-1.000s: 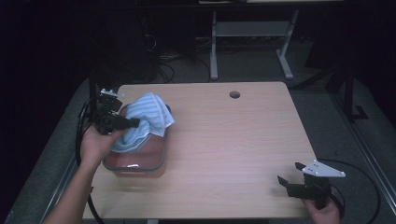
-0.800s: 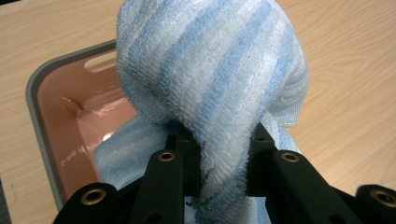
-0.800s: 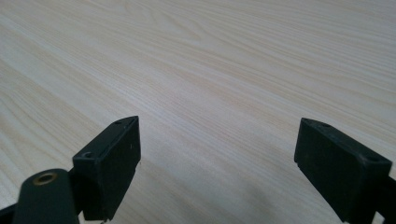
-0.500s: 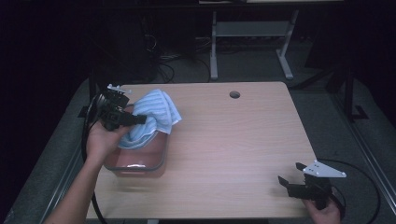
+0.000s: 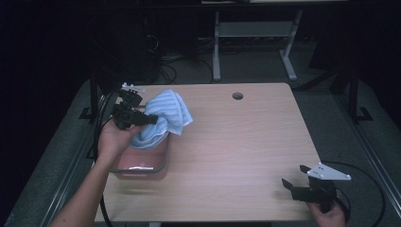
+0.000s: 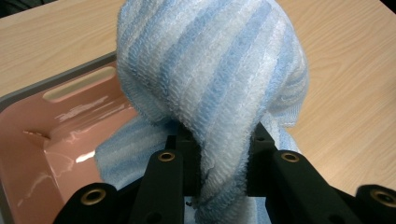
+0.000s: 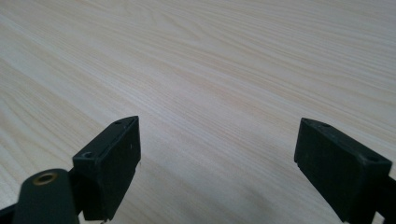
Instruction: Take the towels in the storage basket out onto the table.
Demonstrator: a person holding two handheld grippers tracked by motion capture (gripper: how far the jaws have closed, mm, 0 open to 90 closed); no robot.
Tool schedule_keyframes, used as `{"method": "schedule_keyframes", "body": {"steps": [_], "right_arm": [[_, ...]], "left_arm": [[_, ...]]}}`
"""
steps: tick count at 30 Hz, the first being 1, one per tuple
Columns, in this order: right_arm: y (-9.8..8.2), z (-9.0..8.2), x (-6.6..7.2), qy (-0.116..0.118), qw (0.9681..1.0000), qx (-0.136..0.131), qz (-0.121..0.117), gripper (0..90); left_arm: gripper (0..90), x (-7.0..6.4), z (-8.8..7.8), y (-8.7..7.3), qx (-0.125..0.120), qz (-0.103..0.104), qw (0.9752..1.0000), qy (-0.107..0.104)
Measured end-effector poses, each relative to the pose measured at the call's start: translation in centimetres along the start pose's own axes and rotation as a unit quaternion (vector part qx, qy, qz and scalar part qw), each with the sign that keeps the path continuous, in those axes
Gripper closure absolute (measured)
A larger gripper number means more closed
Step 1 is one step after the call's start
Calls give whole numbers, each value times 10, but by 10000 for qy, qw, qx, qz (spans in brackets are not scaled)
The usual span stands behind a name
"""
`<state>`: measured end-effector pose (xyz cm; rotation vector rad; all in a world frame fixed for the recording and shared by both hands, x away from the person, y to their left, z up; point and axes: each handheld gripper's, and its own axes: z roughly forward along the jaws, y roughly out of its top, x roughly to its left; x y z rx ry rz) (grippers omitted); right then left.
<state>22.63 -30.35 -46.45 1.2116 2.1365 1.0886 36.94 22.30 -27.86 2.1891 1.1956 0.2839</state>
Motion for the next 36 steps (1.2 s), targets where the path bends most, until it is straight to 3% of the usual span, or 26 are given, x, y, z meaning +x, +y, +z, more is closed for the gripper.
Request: {"method": "schedule_keyframes", "body": {"steps": [12,36], "right_arm": [[-1,-2,-2,-20,10000,-38,44,141],[-2,-6,-3,-49,9998,-97,144,141]], "left_arm": [[732,-5,3,9,6,41,10000,-57],[732,-35,26,40,83,346,9990,-265]]}}
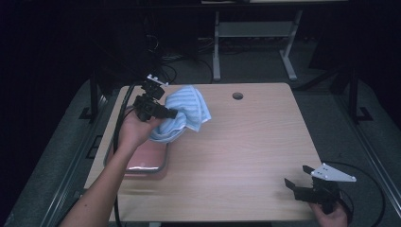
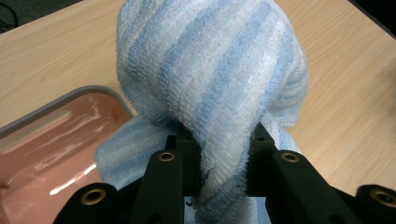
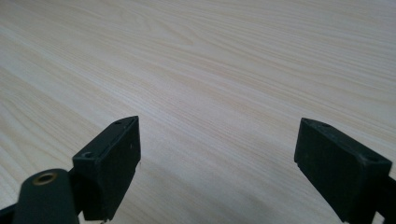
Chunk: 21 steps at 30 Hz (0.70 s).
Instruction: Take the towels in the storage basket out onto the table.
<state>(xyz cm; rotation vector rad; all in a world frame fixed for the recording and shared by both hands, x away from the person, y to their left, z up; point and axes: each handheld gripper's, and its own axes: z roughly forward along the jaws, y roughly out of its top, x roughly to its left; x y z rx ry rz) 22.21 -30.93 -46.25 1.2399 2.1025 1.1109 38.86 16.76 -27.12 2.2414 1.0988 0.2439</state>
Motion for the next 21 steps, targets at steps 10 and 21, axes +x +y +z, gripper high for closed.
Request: {"method": "schedule_keyframes", "body": {"steps": [10,21], "right_arm": [[-1,-2,-3,-20,10000,-19,20,141],[0,-2,-3,-26,10000,-48,7,141]], "left_arm": [[730,-15,13,13,46,167,9997,-146],[730,-25,26,22,49,246,9994,-247]]}}
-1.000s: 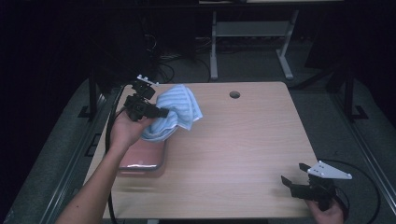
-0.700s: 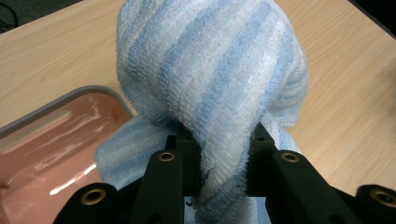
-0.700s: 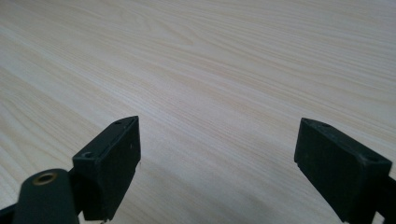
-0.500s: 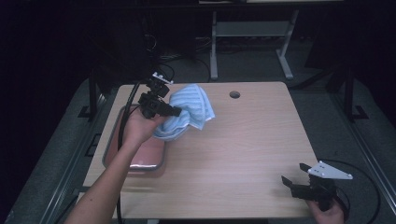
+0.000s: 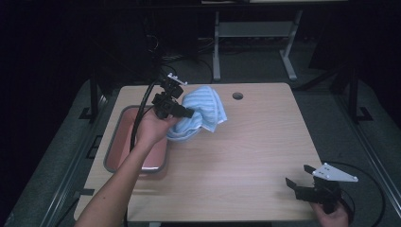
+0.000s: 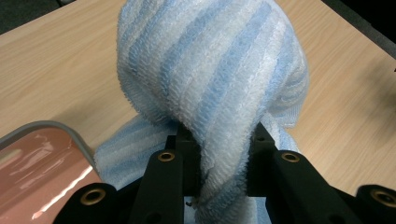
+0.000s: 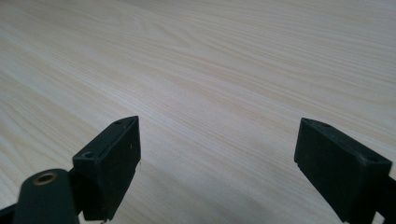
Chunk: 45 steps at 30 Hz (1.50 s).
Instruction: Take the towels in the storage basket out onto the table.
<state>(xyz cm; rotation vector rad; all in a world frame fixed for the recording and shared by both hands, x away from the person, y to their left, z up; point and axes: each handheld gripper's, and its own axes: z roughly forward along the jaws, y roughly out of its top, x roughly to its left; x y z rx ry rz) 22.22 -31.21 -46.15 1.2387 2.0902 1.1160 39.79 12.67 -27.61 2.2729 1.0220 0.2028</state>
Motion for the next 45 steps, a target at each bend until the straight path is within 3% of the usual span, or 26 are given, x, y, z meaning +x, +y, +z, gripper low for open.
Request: {"method": "schedule_keyframes", "body": {"steps": [45], "right_arm": [[-1,-2,0,99,9999,-63,60,141]], "left_arm": [[730,-45,80,36,327,391,9976,-462]]}}
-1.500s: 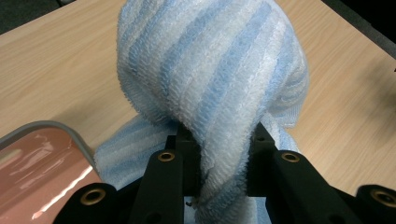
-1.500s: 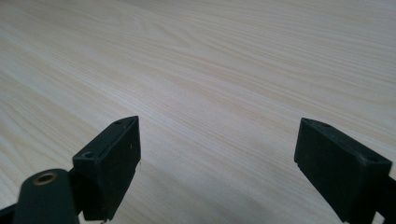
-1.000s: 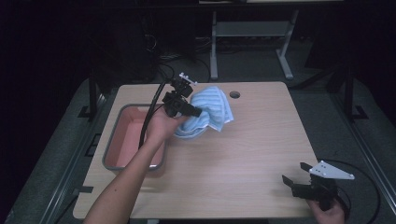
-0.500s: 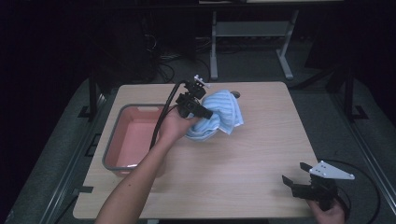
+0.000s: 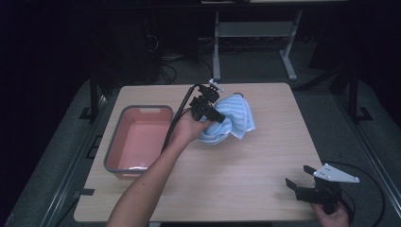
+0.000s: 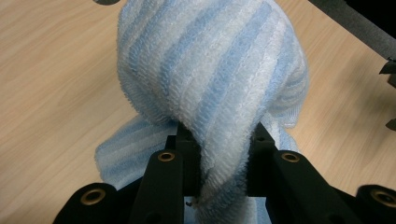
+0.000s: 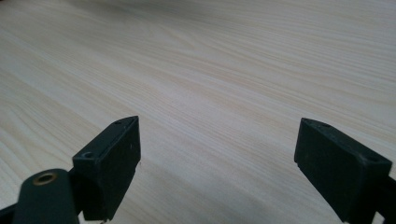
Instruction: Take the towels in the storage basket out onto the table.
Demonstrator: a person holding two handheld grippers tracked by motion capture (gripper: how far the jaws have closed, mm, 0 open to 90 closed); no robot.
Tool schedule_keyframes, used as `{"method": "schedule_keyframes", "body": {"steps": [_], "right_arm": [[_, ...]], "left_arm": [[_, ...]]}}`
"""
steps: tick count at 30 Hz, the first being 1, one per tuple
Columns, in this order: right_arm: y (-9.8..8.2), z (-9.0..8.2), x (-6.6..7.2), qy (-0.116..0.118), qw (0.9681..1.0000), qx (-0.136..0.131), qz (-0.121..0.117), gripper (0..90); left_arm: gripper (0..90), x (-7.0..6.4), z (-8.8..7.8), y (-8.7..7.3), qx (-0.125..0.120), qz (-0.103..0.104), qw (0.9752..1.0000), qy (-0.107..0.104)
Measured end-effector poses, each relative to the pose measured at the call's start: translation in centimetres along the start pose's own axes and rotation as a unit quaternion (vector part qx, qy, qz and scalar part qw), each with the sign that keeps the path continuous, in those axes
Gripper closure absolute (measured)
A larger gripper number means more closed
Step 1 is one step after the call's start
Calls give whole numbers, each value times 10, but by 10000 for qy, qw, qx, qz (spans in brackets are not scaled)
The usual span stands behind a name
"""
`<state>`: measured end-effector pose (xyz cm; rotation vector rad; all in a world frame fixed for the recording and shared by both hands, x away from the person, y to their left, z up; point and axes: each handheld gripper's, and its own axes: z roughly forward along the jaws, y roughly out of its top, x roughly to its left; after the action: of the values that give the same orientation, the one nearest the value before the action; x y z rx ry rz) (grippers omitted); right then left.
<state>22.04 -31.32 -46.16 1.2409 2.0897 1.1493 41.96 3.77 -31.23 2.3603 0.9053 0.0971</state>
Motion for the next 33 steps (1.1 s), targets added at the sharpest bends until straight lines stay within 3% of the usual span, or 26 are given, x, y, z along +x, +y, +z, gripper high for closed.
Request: {"method": "schedule_keyframes", "body": {"steps": [11,33], "right_arm": [[0,-2,0,-9,10000,-45,6,141],[0,0,1,25,10000,-23,-44,141]], "left_arm": [[730,-3,22,3,77,-55,9999,-108],[728,-11,77,-8,253,-301,9983,-440]]}}
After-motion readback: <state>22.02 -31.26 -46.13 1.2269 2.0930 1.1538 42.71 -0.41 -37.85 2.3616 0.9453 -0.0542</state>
